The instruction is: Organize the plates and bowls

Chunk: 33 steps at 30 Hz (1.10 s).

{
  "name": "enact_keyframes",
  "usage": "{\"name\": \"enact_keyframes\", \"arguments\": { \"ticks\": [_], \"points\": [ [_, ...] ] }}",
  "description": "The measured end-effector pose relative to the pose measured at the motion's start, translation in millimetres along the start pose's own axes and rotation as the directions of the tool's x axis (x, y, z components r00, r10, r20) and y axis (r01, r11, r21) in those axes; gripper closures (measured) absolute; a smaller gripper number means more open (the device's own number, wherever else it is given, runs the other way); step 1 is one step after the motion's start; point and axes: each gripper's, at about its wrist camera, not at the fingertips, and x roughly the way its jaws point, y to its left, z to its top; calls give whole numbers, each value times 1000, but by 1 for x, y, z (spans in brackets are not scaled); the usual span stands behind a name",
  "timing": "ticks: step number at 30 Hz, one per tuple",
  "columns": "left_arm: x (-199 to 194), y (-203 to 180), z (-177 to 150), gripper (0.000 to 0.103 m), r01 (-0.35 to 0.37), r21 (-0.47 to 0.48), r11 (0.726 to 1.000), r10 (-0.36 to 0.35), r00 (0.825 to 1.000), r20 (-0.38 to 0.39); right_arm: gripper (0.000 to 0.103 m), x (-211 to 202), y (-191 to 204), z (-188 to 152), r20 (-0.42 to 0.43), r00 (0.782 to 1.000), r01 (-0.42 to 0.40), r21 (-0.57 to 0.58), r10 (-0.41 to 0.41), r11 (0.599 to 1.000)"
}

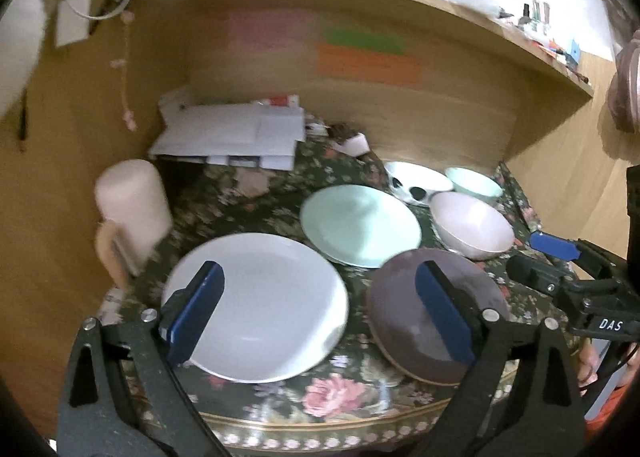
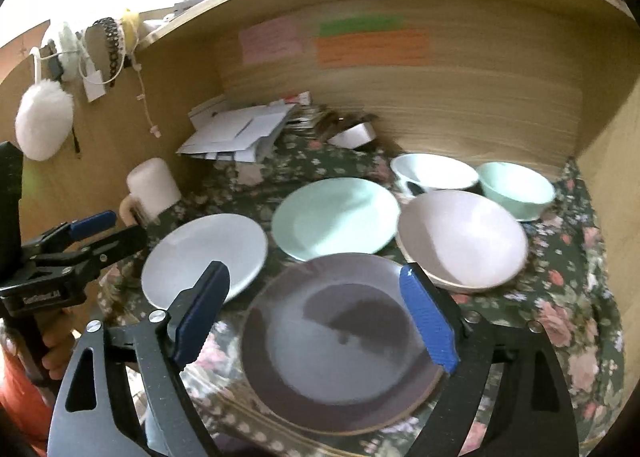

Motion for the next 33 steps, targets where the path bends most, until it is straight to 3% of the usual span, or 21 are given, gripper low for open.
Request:
{"name": "enact_keyframes", "arguments": {
  "ticks": [5,12,23,26,33],
  "points": [
    [0,26,-3,5,-46,-25,999,46,999,-7,17,24,17,4,-37,998,-43,-14,42,999],
    [27,74,-18,5,-126,-90,988,119,989,-86,17,65,38,7,-110,991,-76,-44,71,996],
    [70,122,-42,6,-172,-132,976,141,967,-212,18,126,55,14,-201,977,-94,-80,77,992],
    [77,131,-46,21,-166,-151,974,127,963,-237,19,139,58,16,-236,967,-121,-85,98,989],
    [88,139,-52,41,-152,-160,975,104,956,-274,45,170,59,16,-335,932,-167,-51,141,985]
  ]
}}
